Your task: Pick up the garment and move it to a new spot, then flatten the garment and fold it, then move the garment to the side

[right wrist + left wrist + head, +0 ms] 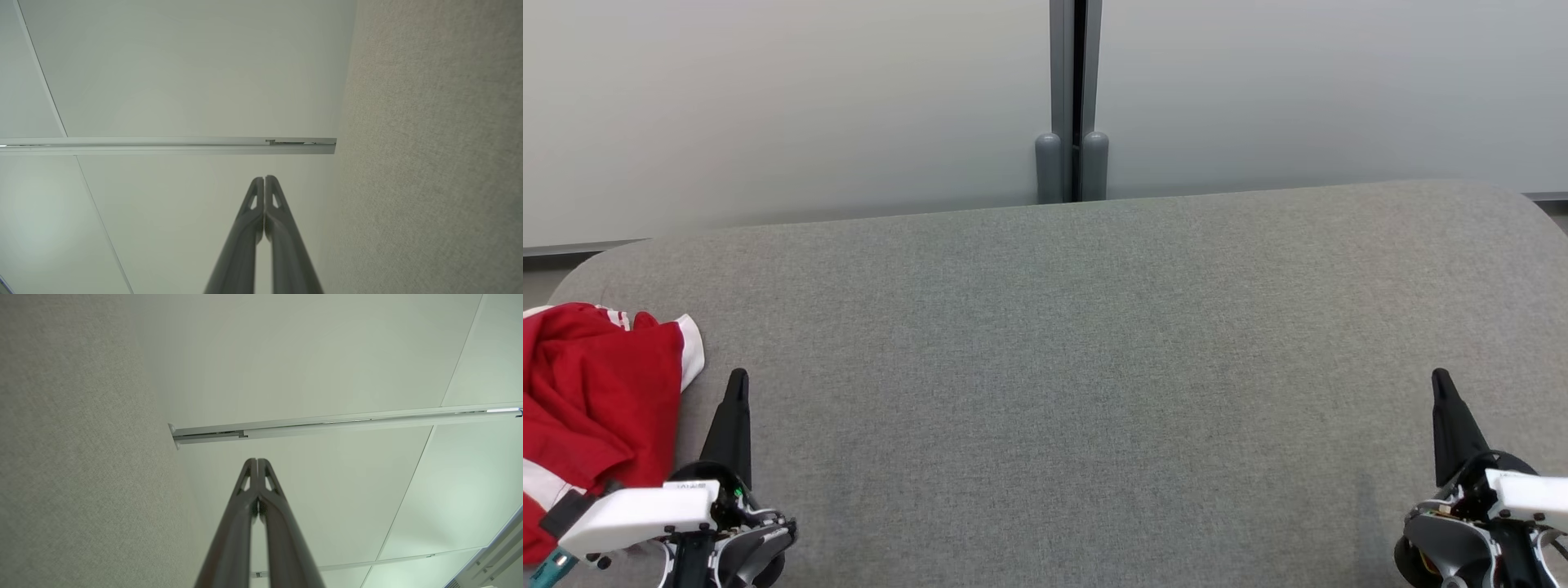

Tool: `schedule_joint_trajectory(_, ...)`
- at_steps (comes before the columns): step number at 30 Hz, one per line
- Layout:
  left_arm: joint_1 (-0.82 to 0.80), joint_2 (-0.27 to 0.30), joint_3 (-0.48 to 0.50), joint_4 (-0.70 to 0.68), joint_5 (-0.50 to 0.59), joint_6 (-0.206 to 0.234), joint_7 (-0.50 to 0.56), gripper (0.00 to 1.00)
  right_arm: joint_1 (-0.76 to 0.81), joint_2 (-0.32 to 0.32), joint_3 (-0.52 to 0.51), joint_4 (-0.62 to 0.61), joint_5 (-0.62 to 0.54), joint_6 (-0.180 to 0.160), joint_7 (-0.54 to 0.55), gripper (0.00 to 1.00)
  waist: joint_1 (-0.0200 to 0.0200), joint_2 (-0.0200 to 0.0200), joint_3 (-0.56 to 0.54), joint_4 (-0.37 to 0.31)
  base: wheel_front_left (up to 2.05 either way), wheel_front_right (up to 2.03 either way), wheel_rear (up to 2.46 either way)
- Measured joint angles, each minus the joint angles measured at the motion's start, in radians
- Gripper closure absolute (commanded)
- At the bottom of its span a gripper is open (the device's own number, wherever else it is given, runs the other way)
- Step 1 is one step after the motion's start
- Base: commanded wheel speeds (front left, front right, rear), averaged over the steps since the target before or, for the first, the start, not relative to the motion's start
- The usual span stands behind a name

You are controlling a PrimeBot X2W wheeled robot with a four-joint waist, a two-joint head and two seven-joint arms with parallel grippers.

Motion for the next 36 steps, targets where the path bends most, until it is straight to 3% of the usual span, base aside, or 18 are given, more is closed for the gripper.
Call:
schedule_joint_trajectory(15,0.014,-0.008,-0.058,0.028,0.030,0.001,-0.053,0.00,0.034,0.005,0.016,0.006,-0.026,0.000,-0.034,0.00,0.0000,0.0000,0.001,0.000,0.00,0.00,0.00)
schedule_joint_trajectory(21,-0.005,-0.003,-0.067,0.012,0.137,0.001,-0.080,0.00,0.032,-0.022,0.036,-0.004,-0.094,0.000,-0.074,0.00,0.0000,0.0000,0.001,0.000,0.00,0.00,0.00)
schedule_joint_trajectory(36,-0.007,-0.004,-0.085,-0.050,0.450,0.001,-0.140,0.00,0.019,-0.057,0.057,-0.045,-0.397,0.000,-0.137,0.00,0.0000,0.0000,-0.004,0.002,0.00,0.00,0.00)
